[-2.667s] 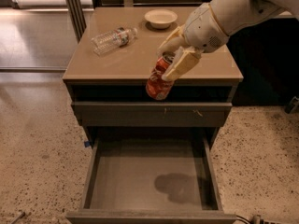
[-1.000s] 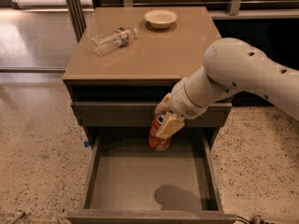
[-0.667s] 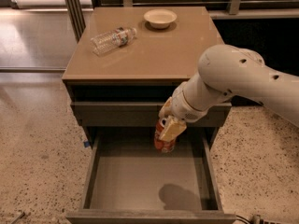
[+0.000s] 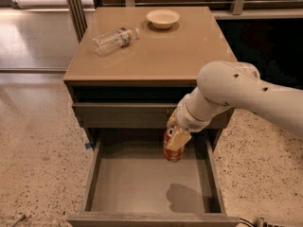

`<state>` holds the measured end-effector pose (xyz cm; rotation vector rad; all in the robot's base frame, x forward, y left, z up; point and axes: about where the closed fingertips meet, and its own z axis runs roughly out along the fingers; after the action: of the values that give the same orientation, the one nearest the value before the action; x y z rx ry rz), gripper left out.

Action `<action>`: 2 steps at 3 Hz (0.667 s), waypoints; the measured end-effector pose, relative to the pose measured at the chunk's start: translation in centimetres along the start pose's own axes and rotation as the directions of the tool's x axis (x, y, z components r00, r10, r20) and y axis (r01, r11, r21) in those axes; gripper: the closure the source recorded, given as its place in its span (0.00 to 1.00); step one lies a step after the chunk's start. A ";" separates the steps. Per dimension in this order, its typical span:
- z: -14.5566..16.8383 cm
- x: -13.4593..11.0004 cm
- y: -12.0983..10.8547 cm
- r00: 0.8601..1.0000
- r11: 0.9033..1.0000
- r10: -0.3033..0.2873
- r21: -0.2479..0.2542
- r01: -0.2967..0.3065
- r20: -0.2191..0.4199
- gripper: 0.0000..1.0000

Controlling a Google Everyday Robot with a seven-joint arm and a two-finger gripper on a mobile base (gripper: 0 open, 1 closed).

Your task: Place coke can into middle drawer

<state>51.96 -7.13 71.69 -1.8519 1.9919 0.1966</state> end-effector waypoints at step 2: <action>8.7 6.5 1.4 0.986 0.992 0.072 -0.090 -0.086 -0.153 1.00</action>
Offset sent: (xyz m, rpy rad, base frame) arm 0.0013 -0.0349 -0.1490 -0.1682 0.2020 -0.0745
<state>52.12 -9.76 61.05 -1.8977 2.1954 0.1845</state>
